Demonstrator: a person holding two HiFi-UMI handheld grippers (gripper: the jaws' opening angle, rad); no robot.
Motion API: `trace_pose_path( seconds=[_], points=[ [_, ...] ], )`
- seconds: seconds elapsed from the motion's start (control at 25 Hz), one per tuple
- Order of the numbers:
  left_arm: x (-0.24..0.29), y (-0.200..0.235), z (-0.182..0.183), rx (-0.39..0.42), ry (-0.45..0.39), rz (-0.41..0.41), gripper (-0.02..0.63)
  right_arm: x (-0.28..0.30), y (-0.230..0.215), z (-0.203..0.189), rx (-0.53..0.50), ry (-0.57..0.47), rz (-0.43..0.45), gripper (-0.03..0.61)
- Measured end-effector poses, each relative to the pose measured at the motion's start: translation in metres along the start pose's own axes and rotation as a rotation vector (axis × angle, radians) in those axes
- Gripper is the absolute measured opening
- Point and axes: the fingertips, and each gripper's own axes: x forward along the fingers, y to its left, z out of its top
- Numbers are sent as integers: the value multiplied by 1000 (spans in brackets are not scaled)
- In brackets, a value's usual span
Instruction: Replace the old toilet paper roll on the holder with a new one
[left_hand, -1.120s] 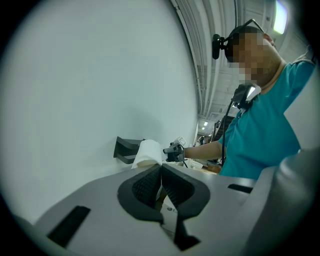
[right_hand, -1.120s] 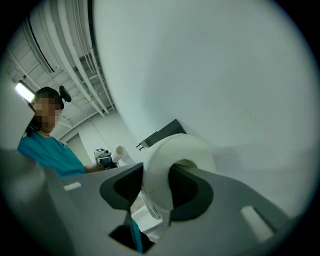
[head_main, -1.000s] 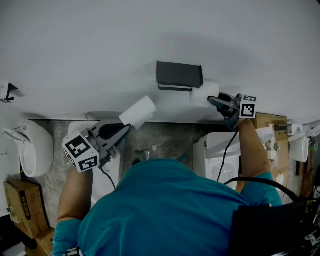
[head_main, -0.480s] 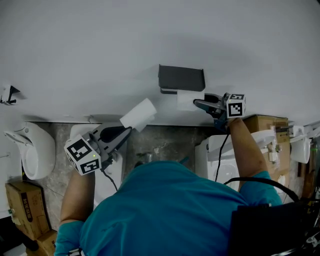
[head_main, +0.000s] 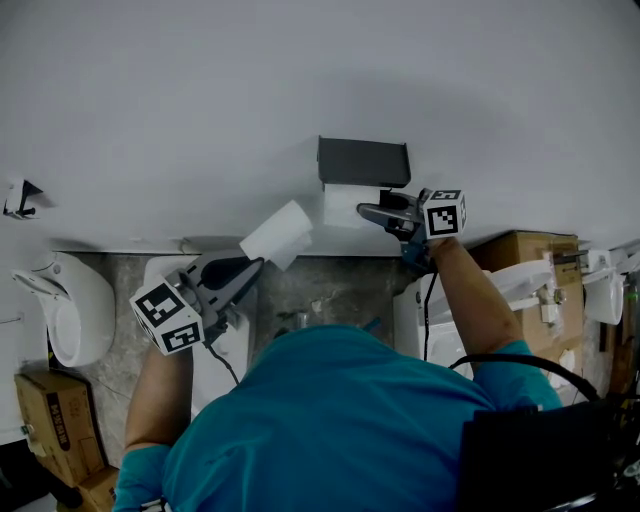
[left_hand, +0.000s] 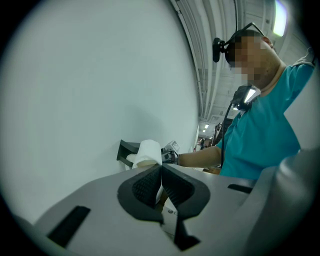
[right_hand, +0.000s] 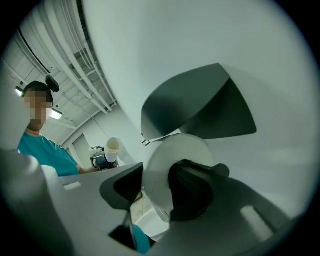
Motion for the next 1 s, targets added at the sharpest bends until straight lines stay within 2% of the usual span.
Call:
trace_pose_path(
  seconds=[0.24,0.44,0.64,0.84,1.0],
  points=[
    [-1,0,2,2,-3,1,11,4,-1,-1,35,-16,0,149],
    [2,1,3,2,0,-7,11,2,-4,-1,46,-35,-46,163],
    [3,0,7,9,-7,-10,11,-3,-2,-2,59,-57,-63,259],
    [3,2,8,12,-13,-19,11,-12,-4,-4,56,-84,-161,298],
    [8,1,10,11,-14,-30,11,-15,-11,-3,51,-86,-260,299]
  ],
)
